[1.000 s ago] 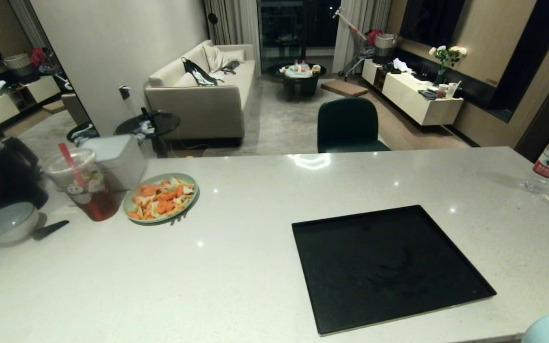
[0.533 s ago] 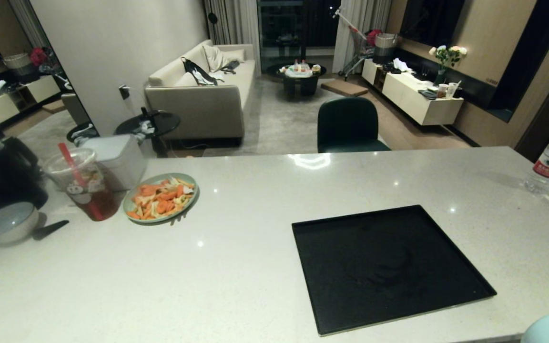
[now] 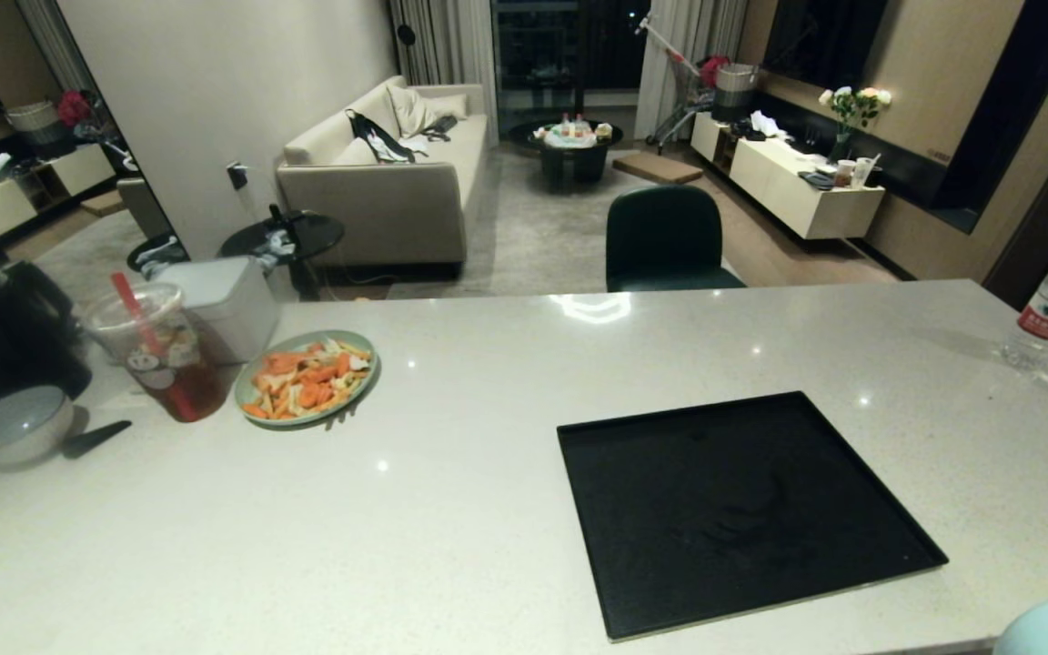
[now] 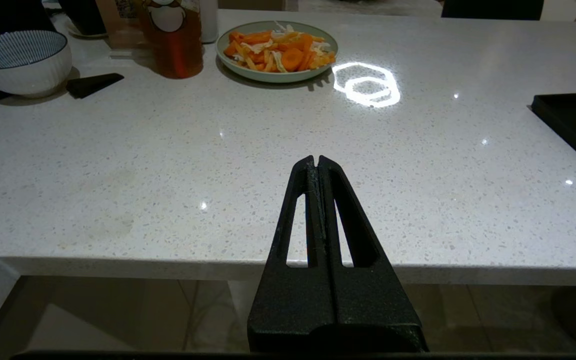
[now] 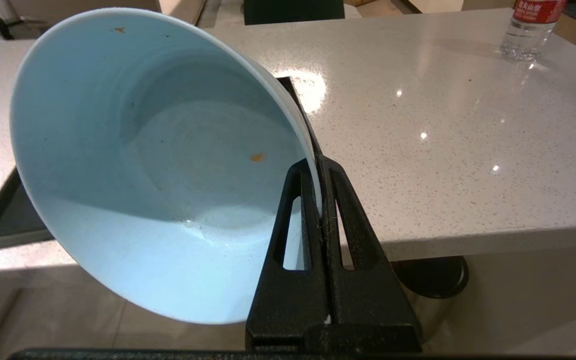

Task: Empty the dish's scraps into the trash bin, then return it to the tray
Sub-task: Put the bowl back to the table

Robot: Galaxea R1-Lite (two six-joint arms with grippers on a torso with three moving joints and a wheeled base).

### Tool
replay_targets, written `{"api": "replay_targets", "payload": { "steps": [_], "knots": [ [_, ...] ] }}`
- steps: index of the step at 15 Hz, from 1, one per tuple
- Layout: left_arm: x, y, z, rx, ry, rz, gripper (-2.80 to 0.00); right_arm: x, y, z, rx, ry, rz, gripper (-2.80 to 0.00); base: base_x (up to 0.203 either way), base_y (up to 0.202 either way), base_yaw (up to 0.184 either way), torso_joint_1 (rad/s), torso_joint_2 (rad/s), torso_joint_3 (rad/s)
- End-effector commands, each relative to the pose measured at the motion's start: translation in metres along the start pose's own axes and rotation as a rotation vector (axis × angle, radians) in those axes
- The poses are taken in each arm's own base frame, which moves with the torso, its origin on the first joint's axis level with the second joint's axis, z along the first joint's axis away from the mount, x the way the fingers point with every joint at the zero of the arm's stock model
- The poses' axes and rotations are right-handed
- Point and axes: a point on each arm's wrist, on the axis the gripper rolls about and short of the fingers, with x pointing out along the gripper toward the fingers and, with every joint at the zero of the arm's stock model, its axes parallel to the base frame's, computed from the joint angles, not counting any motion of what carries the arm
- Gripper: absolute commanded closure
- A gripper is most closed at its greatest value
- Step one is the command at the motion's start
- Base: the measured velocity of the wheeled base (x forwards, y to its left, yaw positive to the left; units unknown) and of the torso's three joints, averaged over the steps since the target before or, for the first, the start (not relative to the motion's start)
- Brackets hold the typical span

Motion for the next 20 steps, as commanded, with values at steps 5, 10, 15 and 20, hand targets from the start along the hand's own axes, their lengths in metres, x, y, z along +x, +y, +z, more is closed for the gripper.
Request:
{"api": "replay_targets", "payload": {
  "steps": [5,10,15,20],
  "knots": [
    [0.000,0.000,0.000,-0.001,0.001,0.001,0.00,-0.008,0.004,0.046,-0.046,-0.007,0.169,0.00,0.000,0.000,0.000,0.000,0.00,0.000],
    [0.000,0.000,0.000,-0.001,0.001,0.001,0.00,0.031,0.006,0.087,-0.045,0.258,0.200,0.00,0.000,0.000,0.000,0.000,0.00,0.000],
    [0.000,0.000,0.000,-0.001,0.001,0.001,0.00,0.105,0.008,0.105,-0.022,0.564,0.194,0.00,0.000,0.000,0.000,0.000,0.00,0.000],
    [0.000,0.000,0.000,-0.001,0.001,0.001,0.00,0.217,0.031,0.086,0.095,0.907,0.218,0.00,0.000,0.000,0.000,0.000,0.00,0.000]
  ]
}}
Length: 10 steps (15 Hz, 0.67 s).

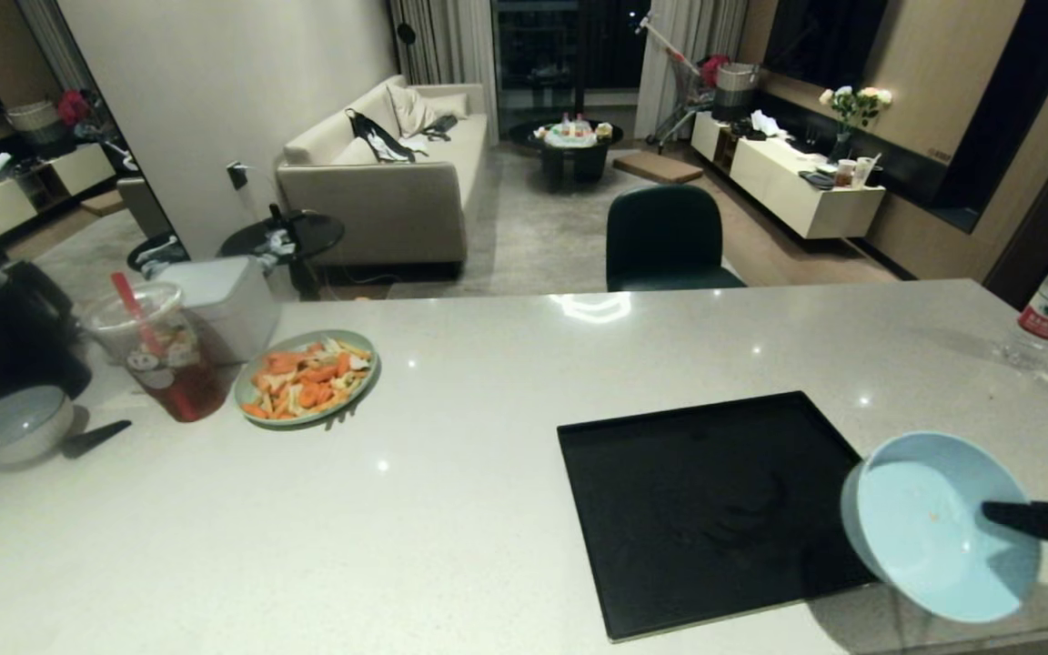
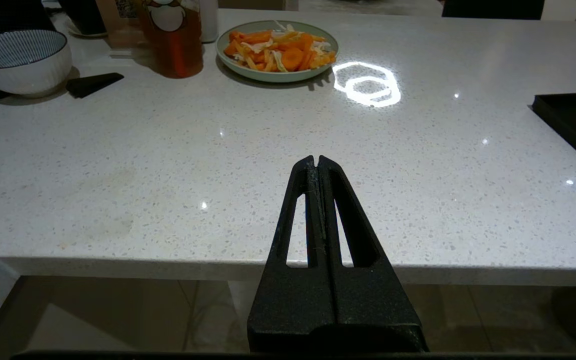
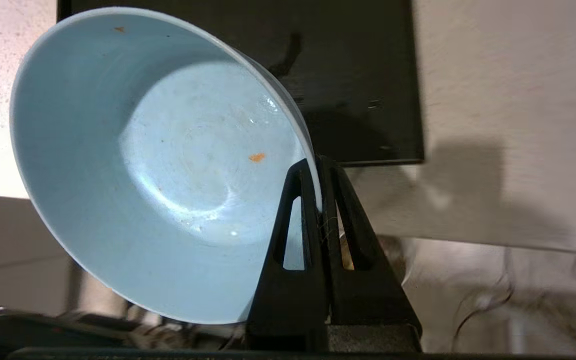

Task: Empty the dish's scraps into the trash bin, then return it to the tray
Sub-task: Put the bowl back to the table

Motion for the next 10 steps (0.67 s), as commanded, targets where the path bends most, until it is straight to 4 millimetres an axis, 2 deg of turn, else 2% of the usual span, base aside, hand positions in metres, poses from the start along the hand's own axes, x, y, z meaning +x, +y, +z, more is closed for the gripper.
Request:
{"api": "replay_targets", "payload": {
  "steps": [1,3,5,7,10],
  "knots": [
    [0.000,0.000,0.000,-0.001,0.001,0.000,0.00,0.078,0.009,0.028,0.072,0.222,0.018,0.00,0.000,0.000,0.000,0.000,0.00,0.000],
    [0.000,0.000,0.000,-0.001,0.001,0.000,0.00,0.126,0.039,0.055,0.133,0.296,0.016,0.00,0.000,0.000,0.000,0.000,0.00,0.000],
    [0.000,0.000,0.000,-0.001,0.001,0.000,0.00,0.161,0.077,0.065,0.205,0.384,0.009,0.00,0.000,0.000,0.000,0.000,0.00,0.000],
    [0.000,0.000,0.000,-0.001,0.001,0.000,0.00,0.179,0.109,0.055,0.238,0.473,-0.008,0.00,0.000,0.000,0.000,0.000,0.00,0.000],
    [0.000,0.000,0.000,-0.001,0.001,0.000,0.00,0.194,0.119,0.037,0.237,0.536,-0.050,0.00,0.000,0.000,0.000,0.000,0.00,0.000]
  ]
}}
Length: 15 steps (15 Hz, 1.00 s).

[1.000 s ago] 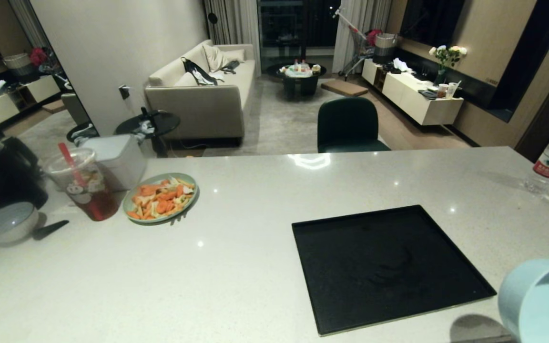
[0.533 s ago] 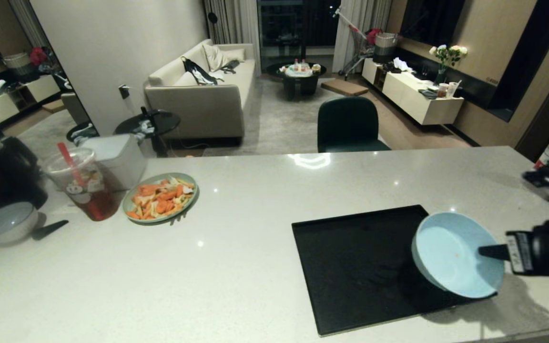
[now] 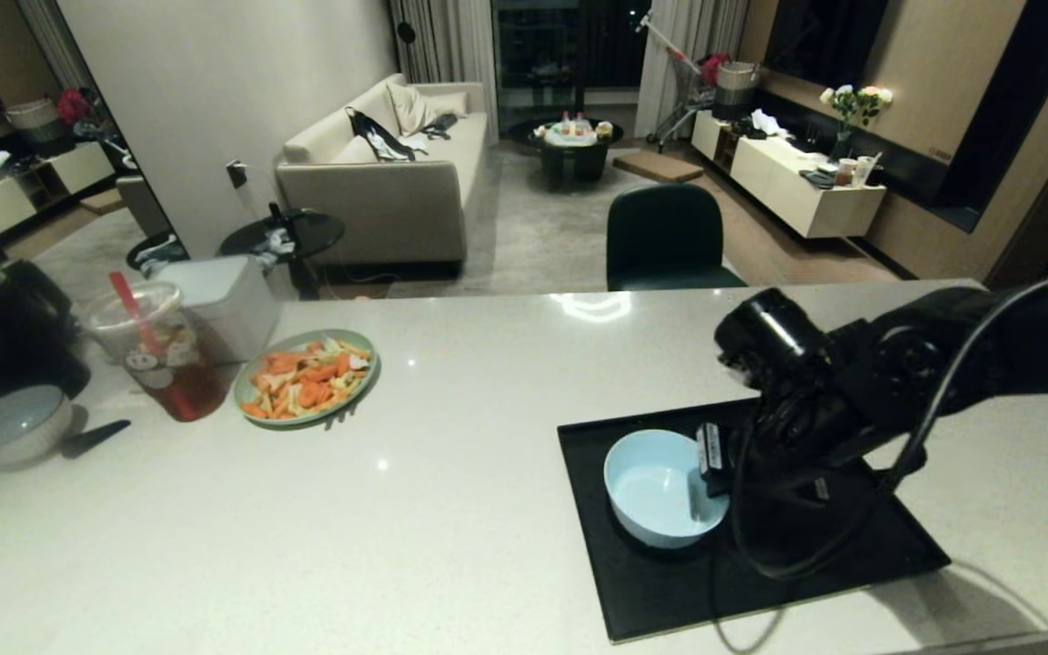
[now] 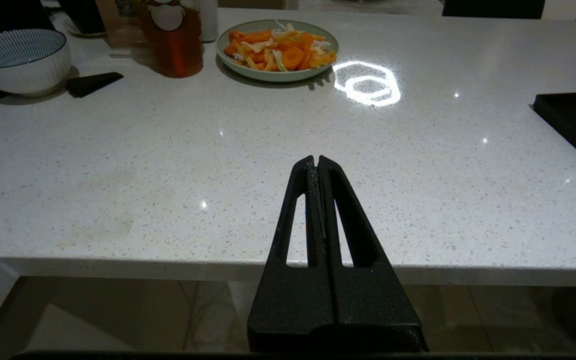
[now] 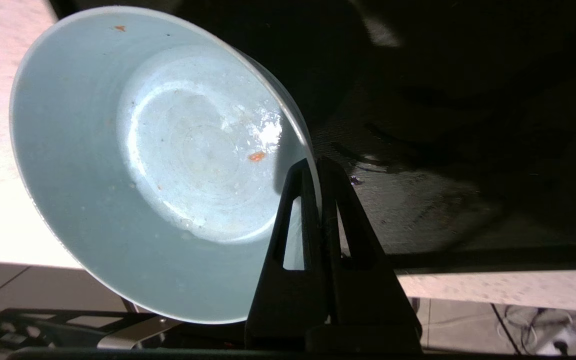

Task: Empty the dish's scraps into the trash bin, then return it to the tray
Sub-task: Put the bowl back to the table

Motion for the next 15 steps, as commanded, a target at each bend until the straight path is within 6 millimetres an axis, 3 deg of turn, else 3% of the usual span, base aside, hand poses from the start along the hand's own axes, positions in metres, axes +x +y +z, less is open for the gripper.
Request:
{"api": "replay_targets", "payload": {
  "steps": [1,4,11,12,15],
  "knots": [
    [0.000,0.000,0.000,-0.001,0.000,0.000,0.00,0.030,0.002,-0.006,-0.001,0.060,-0.065,0.00,0.000,0.000,0.000,0.000,0.00,0.000],
    [0.000,0.000,0.000,-0.001,0.000,0.000,0.00,0.038,-0.002,-0.001,0.006,-0.009,-0.174,0.00,0.000,0.000,0.000,0.000,0.00,0.000],
    [0.000,0.000,0.000,-0.001,0.000,0.000,0.00,0.033,-0.007,0.000,0.018,-0.031,-0.179,0.00,0.000,0.000,0.000,0.000,0.00,0.000],
    [0.000,0.000,0.000,-0.001,0.000,0.000,0.00,0.032,-0.007,0.000,0.020,-0.033,-0.175,-2.80,0.000,0.000,0.000,0.000,0.00,0.000],
    [0.000,0.000,0.000,-0.001,0.000,0.000,0.00,0.023,-0.006,0.003,0.017,-0.060,-0.159,-2.80,0.000,0.000,0.000,0.000,0.00,0.000]
  ]
}}
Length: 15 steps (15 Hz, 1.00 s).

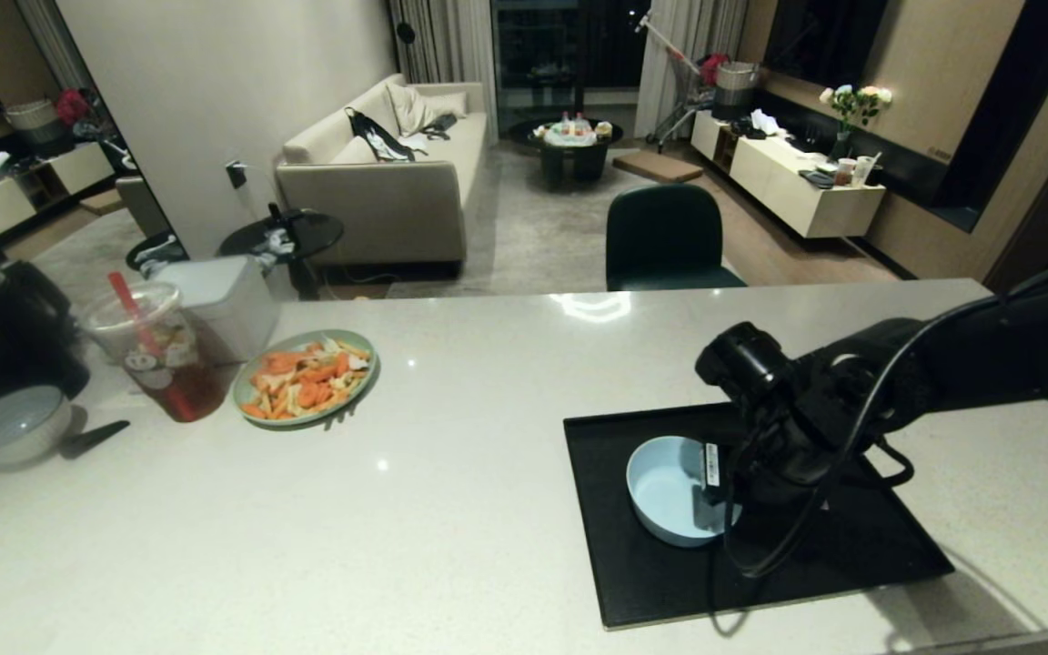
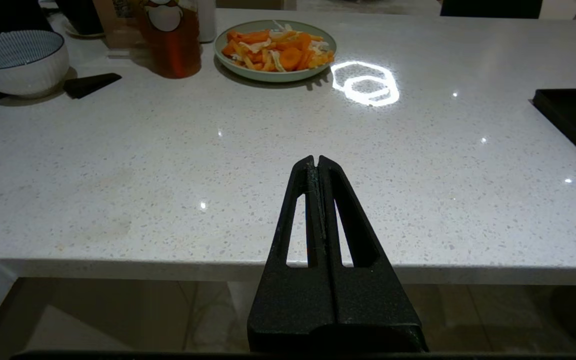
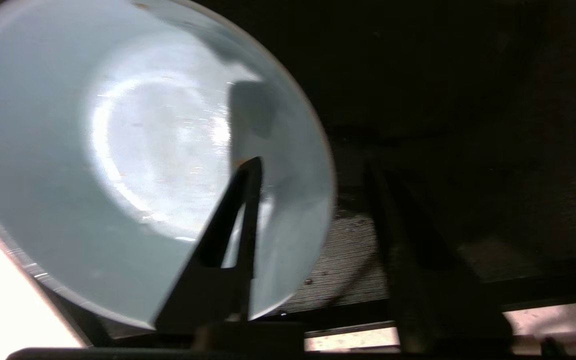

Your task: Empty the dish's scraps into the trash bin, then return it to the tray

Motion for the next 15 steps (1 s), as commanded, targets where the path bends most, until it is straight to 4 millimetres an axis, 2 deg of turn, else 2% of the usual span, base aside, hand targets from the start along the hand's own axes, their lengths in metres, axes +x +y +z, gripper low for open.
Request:
{"api": "replay_targets", "payload": {
  "steps": [1,4,7,11,14,15],
  "knots": [
    [0.000,0.000,0.000,-0.001,0.001,0.001,0.00,-0.014,0.001,0.003,0.009,-0.036,0.028,-2.80,0.000,0.000,0.000,0.000,0.00,0.000],
    [0.000,0.000,0.000,-0.001,0.001,0.001,0.00,-0.028,-0.001,0.005,0.011,-0.070,0.053,-2.80,0.000,0.000,0.000,0.000,0.00,0.000],
    [0.000,0.000,0.000,-0.001,0.001,0.001,0.00,-0.054,-0.005,0.006,-0.012,-0.147,0.078,-2.80,0.000,0.000,0.000,0.000,0.00,0.000],
    [0.000,0.000,0.000,-0.001,0.001,0.001,0.00,-0.079,-0.016,0.003,-0.181,-0.406,0.127,-2.80,0.000,0.000,0.000,0.000,0.00,0.000],
    [0.000,0.000,0.000,-0.001,0.001,0.001,0.00,-0.093,-0.040,-0.016,-0.311,-0.597,0.146,-2.80,0.000,0.000,0.000,0.000,0.00,0.000],
    [0.000,0.000,0.000,-0.001,0.001,0.001,0.00,-0.096,-0.050,-0.028,-0.351,-0.646,0.146,0.00,0.000,0.000,0.000,0.000,0.00,0.000]
  ]
}}
